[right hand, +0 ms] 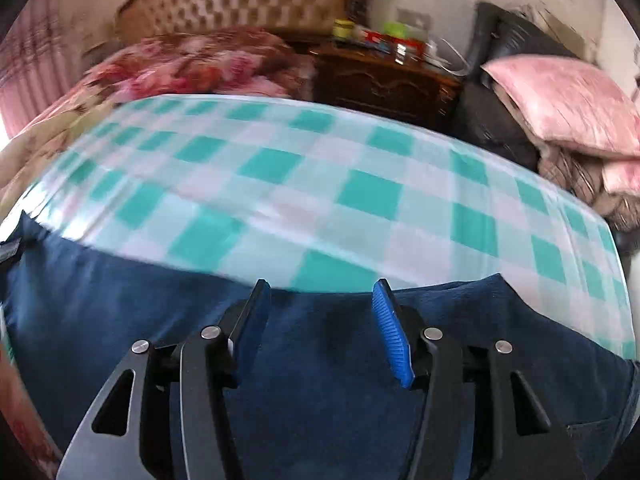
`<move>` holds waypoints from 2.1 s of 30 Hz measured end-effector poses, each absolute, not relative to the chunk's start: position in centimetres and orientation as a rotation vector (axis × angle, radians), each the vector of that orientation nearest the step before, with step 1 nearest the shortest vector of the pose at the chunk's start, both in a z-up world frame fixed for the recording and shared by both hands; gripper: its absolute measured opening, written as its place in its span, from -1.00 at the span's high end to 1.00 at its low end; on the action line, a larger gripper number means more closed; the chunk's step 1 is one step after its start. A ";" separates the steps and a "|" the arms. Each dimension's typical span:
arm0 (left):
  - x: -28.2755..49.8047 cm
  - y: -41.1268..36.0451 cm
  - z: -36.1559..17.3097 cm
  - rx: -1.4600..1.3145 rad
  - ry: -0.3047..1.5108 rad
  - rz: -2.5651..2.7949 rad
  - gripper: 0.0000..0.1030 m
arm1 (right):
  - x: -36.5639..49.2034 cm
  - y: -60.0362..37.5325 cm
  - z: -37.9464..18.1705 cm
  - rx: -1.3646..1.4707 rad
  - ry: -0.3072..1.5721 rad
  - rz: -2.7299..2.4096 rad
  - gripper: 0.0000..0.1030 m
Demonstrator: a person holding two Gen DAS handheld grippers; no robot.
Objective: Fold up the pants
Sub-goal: 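Release the jeans and smooth the folded denim flat with both open grippers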
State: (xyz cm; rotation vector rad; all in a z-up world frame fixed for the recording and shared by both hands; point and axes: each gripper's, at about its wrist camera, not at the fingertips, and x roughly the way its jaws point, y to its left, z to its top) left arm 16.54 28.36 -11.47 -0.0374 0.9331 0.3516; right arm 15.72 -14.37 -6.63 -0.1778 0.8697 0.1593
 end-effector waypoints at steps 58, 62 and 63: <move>7.7 36.1 -10.8 -0.166 0.906 0.243 0.19 | 12.5 -2.0 -9.5 -0.203 0.915 0.175 -0.16; 8.9 35.9 -9.7 -0.150 0.882 0.245 0.03 | 13.3 -1.7 -11.0 -0.212 0.956 0.165 -0.13; 9.1 35.9 -9.6 -0.155 0.881 0.249 0.01 | 13.4 -1.8 -11.4 -0.206 0.949 0.166 -0.13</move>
